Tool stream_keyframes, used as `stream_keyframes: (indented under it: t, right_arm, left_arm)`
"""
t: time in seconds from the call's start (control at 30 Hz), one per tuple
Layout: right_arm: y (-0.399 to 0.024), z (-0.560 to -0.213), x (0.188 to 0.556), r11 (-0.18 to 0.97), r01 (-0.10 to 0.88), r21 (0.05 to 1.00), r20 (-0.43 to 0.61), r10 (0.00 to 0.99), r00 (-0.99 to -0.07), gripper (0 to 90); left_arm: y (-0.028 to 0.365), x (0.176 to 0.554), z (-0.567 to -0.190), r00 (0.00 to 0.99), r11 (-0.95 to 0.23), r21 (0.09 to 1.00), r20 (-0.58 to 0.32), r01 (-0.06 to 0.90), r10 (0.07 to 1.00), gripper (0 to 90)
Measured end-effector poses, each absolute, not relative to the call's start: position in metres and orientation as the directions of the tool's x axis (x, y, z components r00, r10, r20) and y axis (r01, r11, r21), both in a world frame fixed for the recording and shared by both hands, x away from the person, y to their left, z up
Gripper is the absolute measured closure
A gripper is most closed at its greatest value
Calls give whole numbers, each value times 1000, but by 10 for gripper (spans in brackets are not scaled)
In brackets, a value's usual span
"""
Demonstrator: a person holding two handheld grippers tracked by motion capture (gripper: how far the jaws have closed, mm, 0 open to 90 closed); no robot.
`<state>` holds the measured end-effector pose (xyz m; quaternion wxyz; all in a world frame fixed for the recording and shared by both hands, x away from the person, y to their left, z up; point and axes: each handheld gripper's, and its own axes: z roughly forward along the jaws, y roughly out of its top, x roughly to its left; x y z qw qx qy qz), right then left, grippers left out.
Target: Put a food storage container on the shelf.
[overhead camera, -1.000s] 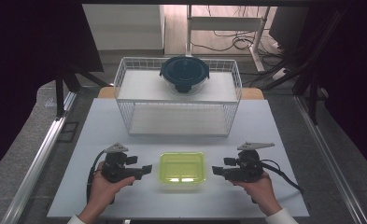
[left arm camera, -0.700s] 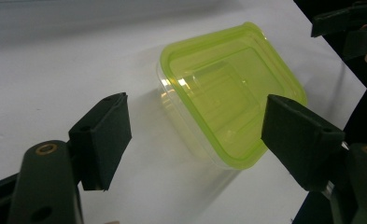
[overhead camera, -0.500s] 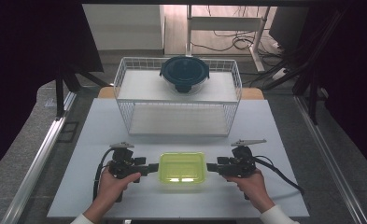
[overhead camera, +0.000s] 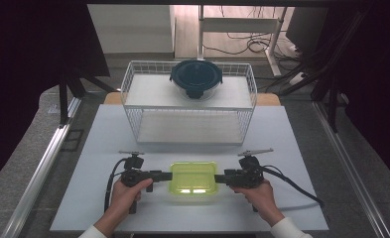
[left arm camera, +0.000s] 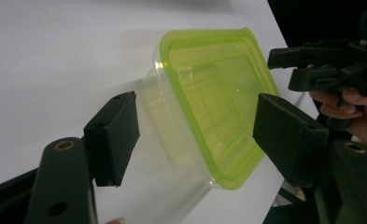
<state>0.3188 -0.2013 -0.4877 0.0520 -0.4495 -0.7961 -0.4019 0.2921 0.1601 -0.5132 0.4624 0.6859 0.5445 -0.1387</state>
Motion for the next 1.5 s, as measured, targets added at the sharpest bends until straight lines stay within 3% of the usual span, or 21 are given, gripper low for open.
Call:
stream_keyframes:
  t: [0.23,0.47,0.73,0.97,1.5]
  right_arm:
    - [-199,-498,321,238,789,567,485,678,-553,440]
    - [-198,-505,323,212,812,543,529,664,-527,554]
    - [-196,-505,321,180,834,521,580,642,-501,725]
    - [-200,-495,317,157,823,546,585,632,-508,775]
    - [-211,-474,311,168,755,633,542,601,-588,790]
  left_arm:
    - [156,299,-524,347,22,441,-735,897,583,375]
    - [154,300,-528,328,25,408,-767,913,551,462]
    - [154,299,-528,328,32,411,-770,911,547,731]
    - [153,293,-521,359,28,444,-758,895,545,773]
    - [145,282,-495,471,-7,560,-691,829,548,773]
